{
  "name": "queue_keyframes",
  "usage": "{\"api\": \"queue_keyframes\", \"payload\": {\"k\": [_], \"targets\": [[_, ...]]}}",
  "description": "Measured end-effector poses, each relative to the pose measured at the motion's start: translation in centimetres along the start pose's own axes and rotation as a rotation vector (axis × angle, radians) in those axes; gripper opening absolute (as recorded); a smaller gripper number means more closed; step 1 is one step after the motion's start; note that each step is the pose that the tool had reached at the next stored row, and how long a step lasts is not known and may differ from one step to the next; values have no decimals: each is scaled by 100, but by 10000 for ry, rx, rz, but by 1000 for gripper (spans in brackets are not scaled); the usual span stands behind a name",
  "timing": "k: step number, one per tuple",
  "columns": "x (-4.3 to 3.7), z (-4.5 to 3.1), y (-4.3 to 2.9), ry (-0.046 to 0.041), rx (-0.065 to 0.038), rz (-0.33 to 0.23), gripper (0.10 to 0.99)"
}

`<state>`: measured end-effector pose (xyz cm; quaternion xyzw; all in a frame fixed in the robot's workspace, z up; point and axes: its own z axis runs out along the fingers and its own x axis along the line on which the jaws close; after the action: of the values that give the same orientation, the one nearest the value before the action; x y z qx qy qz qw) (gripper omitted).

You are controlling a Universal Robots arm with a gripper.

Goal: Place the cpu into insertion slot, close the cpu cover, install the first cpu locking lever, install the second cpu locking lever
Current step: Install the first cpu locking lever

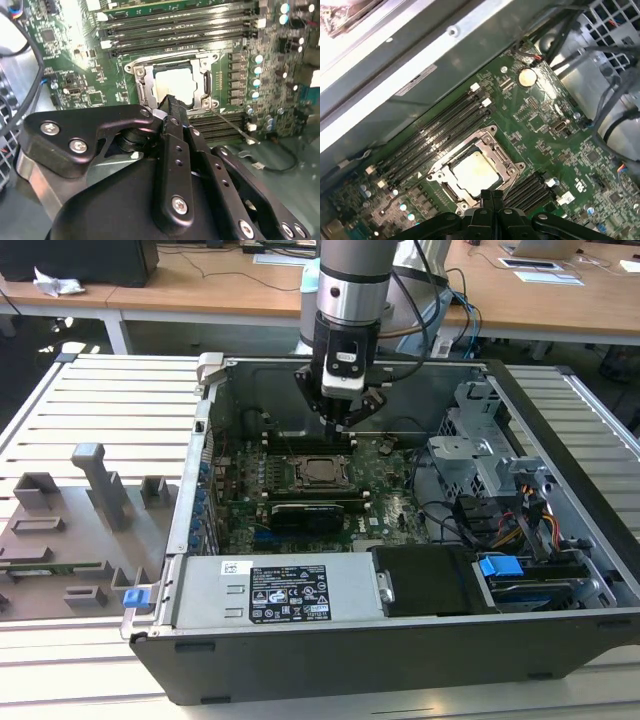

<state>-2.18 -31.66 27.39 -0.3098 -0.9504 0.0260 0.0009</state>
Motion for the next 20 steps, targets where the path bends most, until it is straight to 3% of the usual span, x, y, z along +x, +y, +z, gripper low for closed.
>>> {"api": "queue_keyframes", "payload": {"k": [2, 12, 16, 17, 18, 20], "targets": [[0, 0, 0, -35, -9, -691, 106], [0, 0, 0, -126, -37, -2536, 106], [0, 0, 0, -188, -64, -3865, 106], [0, -1, -1, -182, -109, -4106, 106], [0, 0, 0, -108, -297, -4317, 106], [0, 0, 0, -37, -475, -4477, 106]]}}
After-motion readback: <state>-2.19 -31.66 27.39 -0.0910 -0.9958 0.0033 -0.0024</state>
